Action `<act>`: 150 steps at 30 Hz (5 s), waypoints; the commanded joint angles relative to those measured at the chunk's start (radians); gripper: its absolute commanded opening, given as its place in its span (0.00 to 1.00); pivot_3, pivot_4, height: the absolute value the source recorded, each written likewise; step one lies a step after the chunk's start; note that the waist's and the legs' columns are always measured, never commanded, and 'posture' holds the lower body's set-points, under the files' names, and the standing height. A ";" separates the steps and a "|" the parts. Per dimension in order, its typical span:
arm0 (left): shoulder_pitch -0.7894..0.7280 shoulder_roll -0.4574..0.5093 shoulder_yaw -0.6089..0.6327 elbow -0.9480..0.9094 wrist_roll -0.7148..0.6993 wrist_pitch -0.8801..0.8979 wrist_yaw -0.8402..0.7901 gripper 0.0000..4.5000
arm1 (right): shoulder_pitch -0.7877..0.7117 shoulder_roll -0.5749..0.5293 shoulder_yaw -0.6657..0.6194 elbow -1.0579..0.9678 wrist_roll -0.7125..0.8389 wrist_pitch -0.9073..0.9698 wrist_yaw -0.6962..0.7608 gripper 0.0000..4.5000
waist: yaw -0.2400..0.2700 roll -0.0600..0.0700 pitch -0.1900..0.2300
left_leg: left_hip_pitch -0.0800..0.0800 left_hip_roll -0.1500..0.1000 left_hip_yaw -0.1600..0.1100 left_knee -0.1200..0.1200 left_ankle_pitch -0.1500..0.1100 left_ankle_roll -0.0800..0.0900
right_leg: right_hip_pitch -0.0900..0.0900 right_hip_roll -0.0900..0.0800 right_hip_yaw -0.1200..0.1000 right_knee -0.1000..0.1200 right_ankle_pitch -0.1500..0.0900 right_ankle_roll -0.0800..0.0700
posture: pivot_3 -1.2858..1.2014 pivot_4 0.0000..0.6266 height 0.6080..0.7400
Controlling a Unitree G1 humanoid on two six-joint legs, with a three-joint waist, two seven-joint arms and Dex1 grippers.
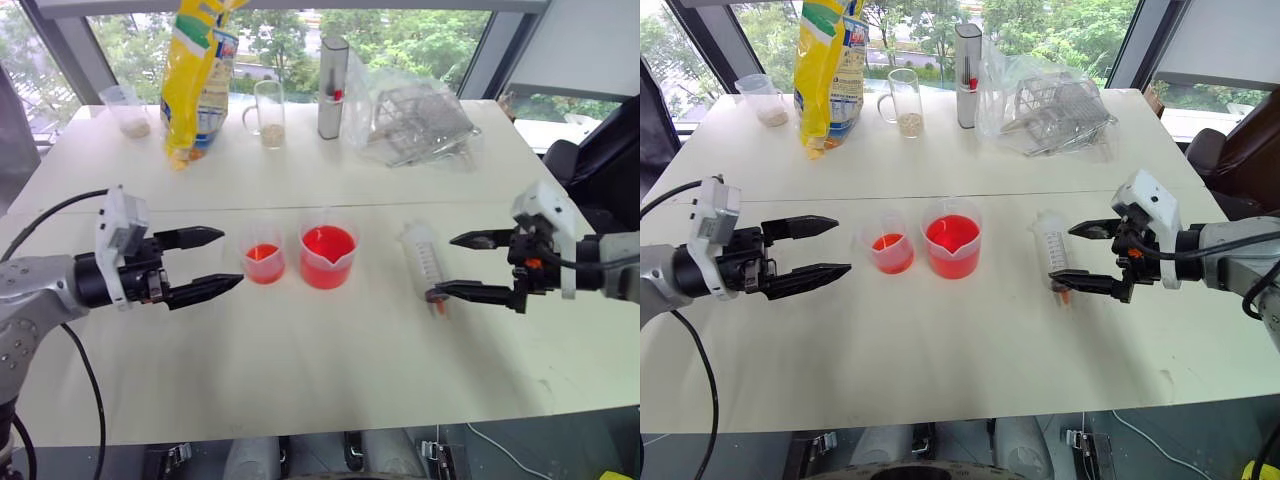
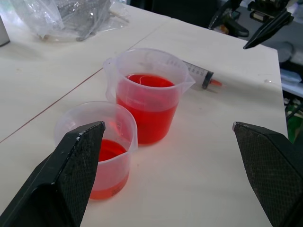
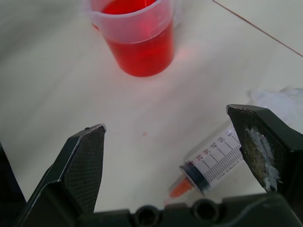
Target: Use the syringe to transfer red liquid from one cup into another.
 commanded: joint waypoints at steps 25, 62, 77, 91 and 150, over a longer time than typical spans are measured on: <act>-0.014 -0.062 -0.015 -0.091 -0.008 -0.003 0.126 1.00 | -0.880 0.499 0.594 0.931 -0.229 0.682 -0.545 0.99 | -0.002 0.000 0.000 | -0.005 -0.001 0.003 -0.001 -0.001 0.001 | -0.007 0.000 0.001 0.001 0.003 0.002 | 0.52 0.24 1.00; -0.327 -0.014 -0.056 0.132 -0.042 0.009 0.076 1.00 | -0.748 0.711 -0.194 0.214 0.109 0.269 -0.447 0.32 | -0.003 0.002 0.001 | -0.005 -0.001 0.001 -0.002 -0.001 0.001 | -0.006 0.001 0.000 0.001 0.005 0.005 | 0.52 0.24 1.00; -0.530 -0.024 -0.145 0.275 0.000 0.019 -0.035 1.00 | -0.308 0.857 0.180 0.117 -0.172 -0.363 -0.279 0.32 | -0.008 0.002 0.001 | -0.004 -0.002 0.001 -0.001 0.000 0.001 | -0.004 0.002 -0.001 0.002 0.005 0.005 | 0.52 0.24 1.00; -0.611 -0.118 -0.221 0.266 0.049 0.011 -0.006 1.00 | -0.231 0.881 0.291 0.191 -0.303 -0.555 -0.260 0.32 | -0.001 0.002 0.001 | -0.003 -0.002 0.000 0.000 0.000 0.000 | -0.004 0.002 -0.001 0.002 0.005 0.005 | 0.52 0.24 1.00; -0.814 -0.338 -0.305 0.311 0.157 0.050 0.016 0.01 | -0.180 0.896 0.353 0.227 -0.346 -0.577 -0.210 0.32 | -0.002 0.002 0.001 | -0.003 -0.002 -0.001 0.000 0.001 -0.001 | -0.003 0.002 -0.001 0.003 0.005 0.005 | 0.52 0.24 1.00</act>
